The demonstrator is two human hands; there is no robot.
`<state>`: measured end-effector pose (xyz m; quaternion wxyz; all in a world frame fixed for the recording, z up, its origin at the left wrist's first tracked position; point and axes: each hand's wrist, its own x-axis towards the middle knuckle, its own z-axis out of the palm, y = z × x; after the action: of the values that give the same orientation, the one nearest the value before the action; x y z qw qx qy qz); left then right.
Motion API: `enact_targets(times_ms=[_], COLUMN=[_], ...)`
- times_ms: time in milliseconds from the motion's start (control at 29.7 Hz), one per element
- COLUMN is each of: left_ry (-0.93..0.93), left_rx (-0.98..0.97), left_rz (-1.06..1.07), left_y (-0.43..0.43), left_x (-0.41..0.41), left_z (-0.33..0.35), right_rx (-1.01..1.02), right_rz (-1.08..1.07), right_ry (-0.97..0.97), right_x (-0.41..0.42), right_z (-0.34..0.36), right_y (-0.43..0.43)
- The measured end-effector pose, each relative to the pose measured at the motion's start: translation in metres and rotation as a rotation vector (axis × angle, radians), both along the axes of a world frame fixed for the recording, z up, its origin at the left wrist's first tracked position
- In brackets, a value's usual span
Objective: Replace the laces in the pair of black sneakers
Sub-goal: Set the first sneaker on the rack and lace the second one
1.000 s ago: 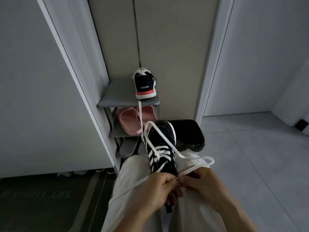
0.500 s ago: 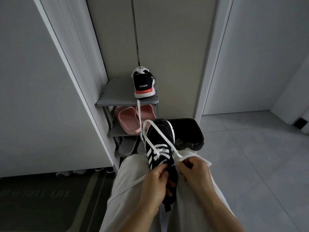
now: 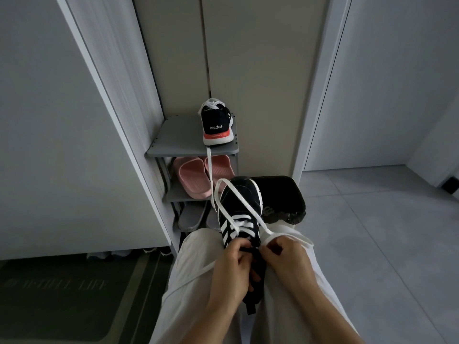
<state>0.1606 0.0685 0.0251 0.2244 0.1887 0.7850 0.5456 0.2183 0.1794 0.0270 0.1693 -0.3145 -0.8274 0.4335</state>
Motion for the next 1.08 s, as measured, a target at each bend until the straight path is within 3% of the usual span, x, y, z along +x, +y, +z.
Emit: enact_targets(times_ms=[134, 235, 437, 571, 874, 975, 1076], left_ry=[0.181, 0.203, 0.083, -0.122, -0.352, -0.28, -0.022], left_rx=[-0.119, -0.124, -0.088, 0.029, -0.217, -0.397, -0.736], left_rz=[-0.087, -0.119, -0.185, 0.074, 0.738, 0.848, 0.725], left_y=[0.005, 0.005, -0.025, -0.089, -0.259, -0.271, -0.244], left_x=[-0.013, -0.019, -0.014, -0.037, -0.143, -0.16, -0.156], left_z=[0.0, 0.004, 0.01, 0.017, -0.047, -0.065, -0.053], right_rx=[0.023, 0.023, -0.404, -0.623, -0.285, -0.228, -0.203], right_rz=[0.016, -0.017, -0.171, -0.287, -0.366, -0.32, -0.316], right_ry=[-0.003, 0.014, 0.258, 0.384, 0.257, 0.237, 0.241], right_x=[0.002, 0.001, -0.004, 0.002, 0.011, 0.013, 0.015], right_z=[0.0, -0.004, -0.005, -0.001, -0.01, -0.01, -0.011], right_y=[0.006, 0.007, 0.009, 0.021, 0.036, 0.033, 0.032])
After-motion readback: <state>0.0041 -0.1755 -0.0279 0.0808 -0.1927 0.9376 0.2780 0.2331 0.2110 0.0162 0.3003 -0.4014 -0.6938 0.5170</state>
